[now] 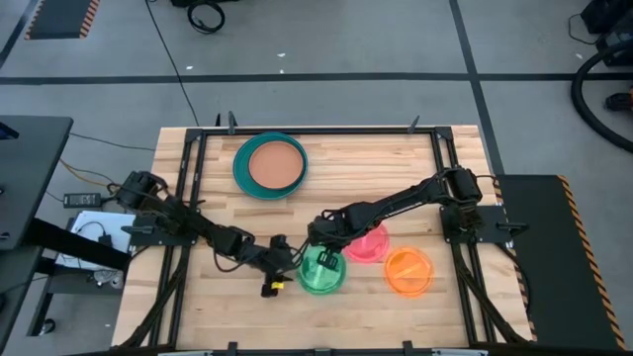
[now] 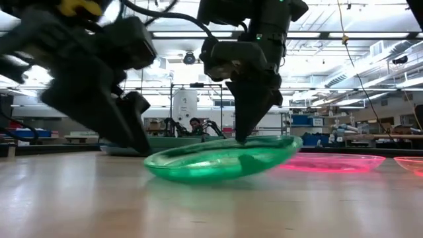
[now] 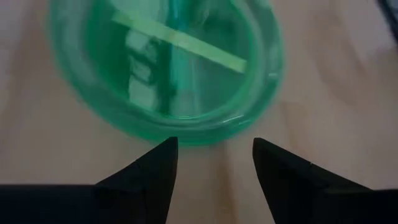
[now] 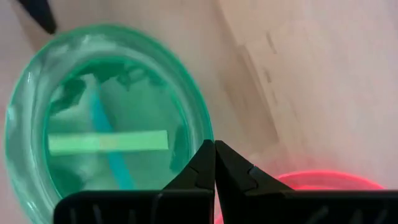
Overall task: Stack plastic plates
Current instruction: Stack the light green plate on top of the brown plate
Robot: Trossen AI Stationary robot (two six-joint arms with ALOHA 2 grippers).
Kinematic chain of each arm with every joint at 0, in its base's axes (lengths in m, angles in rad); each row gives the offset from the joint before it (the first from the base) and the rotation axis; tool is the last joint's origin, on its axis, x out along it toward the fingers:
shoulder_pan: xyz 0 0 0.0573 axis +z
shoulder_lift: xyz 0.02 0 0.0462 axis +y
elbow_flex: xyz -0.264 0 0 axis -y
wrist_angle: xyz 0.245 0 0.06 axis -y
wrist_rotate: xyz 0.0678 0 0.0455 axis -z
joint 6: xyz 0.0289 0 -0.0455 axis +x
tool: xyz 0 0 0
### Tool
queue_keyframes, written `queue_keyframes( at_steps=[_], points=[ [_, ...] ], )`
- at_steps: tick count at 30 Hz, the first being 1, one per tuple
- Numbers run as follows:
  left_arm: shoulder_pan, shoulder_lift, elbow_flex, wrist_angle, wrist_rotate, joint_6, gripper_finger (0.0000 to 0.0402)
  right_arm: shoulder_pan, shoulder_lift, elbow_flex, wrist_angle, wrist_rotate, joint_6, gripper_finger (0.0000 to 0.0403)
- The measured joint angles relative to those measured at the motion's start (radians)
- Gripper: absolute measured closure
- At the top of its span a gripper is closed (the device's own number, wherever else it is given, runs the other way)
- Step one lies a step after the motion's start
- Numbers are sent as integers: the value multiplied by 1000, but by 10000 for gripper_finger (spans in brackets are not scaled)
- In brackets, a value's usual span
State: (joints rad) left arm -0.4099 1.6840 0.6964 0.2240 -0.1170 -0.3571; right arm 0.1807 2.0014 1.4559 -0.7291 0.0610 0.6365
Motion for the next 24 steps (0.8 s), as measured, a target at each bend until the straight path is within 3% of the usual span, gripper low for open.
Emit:
queue_keyframes(
  at_steps=[7, 16, 24],
  points=[
    [83, 0, 0, 4, -73, -103, 185, 32, 0, 0, 36, 95, 0, 386],
    [138, 0, 0, 13, -86, -70, 185, 40, 9, -21, 107, 106, 7, 357],
    [139, 0, 0, 13, -86, -19, 185, 36, -3, -22, 57, 100, -12, 316]
  ],
)
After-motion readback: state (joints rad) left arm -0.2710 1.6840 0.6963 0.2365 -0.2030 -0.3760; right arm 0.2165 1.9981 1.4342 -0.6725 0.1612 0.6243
